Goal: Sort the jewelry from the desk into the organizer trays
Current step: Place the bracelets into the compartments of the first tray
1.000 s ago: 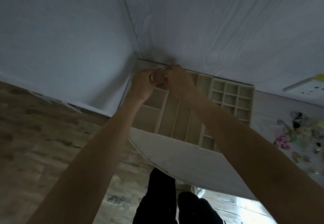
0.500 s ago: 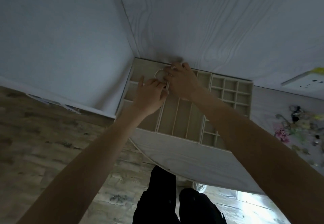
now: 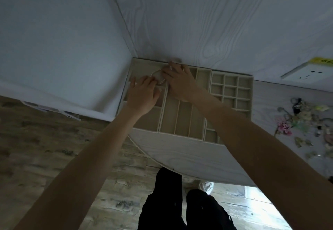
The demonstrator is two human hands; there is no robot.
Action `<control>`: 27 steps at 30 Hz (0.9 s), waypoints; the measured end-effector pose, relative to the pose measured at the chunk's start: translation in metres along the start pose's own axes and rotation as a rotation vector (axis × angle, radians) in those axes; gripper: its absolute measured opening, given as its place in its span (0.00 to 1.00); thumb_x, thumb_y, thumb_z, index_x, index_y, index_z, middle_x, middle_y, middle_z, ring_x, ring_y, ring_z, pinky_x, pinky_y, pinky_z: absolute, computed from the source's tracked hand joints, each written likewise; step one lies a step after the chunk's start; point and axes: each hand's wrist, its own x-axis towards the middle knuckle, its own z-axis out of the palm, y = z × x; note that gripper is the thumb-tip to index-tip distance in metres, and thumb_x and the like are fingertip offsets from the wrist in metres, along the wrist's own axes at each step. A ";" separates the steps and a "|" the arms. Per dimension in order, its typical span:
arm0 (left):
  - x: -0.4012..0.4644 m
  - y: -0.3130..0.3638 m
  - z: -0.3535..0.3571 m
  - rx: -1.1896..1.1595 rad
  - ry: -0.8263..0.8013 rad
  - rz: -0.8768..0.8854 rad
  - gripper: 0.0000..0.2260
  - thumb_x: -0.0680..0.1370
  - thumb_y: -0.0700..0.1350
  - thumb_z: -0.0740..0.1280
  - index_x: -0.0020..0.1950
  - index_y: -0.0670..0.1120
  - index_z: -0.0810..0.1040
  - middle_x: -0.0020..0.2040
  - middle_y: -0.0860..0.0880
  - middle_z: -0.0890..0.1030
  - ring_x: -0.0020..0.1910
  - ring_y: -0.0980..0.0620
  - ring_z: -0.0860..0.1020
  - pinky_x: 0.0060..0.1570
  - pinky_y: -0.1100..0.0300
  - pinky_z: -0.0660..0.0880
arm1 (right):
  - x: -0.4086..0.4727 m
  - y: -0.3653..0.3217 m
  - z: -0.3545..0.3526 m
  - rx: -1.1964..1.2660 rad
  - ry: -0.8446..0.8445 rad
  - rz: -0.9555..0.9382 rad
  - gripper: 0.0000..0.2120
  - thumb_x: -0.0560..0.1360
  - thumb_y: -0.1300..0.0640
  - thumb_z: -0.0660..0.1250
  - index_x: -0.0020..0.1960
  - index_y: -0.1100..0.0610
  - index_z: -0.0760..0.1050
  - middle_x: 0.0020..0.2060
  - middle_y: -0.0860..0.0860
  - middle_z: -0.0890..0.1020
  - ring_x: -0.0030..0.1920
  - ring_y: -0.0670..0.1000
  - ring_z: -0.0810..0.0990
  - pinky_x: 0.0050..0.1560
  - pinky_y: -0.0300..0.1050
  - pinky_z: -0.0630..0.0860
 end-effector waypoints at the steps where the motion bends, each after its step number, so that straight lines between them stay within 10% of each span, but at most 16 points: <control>1: 0.000 0.000 -0.002 -0.009 0.010 0.001 0.22 0.76 0.52 0.54 0.57 0.41 0.80 0.57 0.42 0.80 0.58 0.42 0.77 0.59 0.41 0.69 | -0.003 -0.001 -0.001 0.088 0.016 0.008 0.23 0.60 0.62 0.73 0.56 0.60 0.79 0.57 0.53 0.80 0.62 0.59 0.75 0.61 0.57 0.67; 6: -0.003 0.028 -0.036 -0.146 0.224 0.042 0.18 0.76 0.47 0.56 0.56 0.38 0.78 0.51 0.39 0.81 0.49 0.38 0.78 0.49 0.47 0.76 | -0.051 0.002 -0.030 0.395 0.262 0.190 0.24 0.67 0.62 0.54 0.59 0.58 0.77 0.61 0.56 0.78 0.64 0.60 0.72 0.59 0.56 0.69; 13: -0.029 0.201 -0.065 -0.733 0.143 0.233 0.13 0.80 0.48 0.58 0.56 0.44 0.78 0.46 0.49 0.83 0.44 0.52 0.81 0.43 0.54 0.77 | -0.278 0.025 -0.073 0.626 0.532 0.791 0.13 0.76 0.59 0.59 0.54 0.58 0.80 0.43 0.51 0.84 0.35 0.41 0.79 0.37 0.40 0.74; 20: -0.048 0.395 -0.013 -0.592 -0.202 0.863 0.12 0.78 0.45 0.60 0.55 0.46 0.81 0.49 0.50 0.83 0.47 0.50 0.80 0.42 0.56 0.78 | -0.460 0.073 -0.028 0.467 0.453 1.235 0.13 0.71 0.65 0.61 0.51 0.59 0.81 0.51 0.56 0.81 0.53 0.59 0.76 0.52 0.44 0.71; 27: -0.031 0.542 0.040 -0.300 -0.388 0.686 0.15 0.79 0.49 0.62 0.64 0.44 0.75 0.58 0.45 0.79 0.58 0.45 0.75 0.55 0.52 0.73 | -0.547 0.139 -0.005 0.414 0.320 1.417 0.15 0.77 0.60 0.62 0.63 0.58 0.74 0.67 0.55 0.70 0.67 0.58 0.64 0.61 0.48 0.66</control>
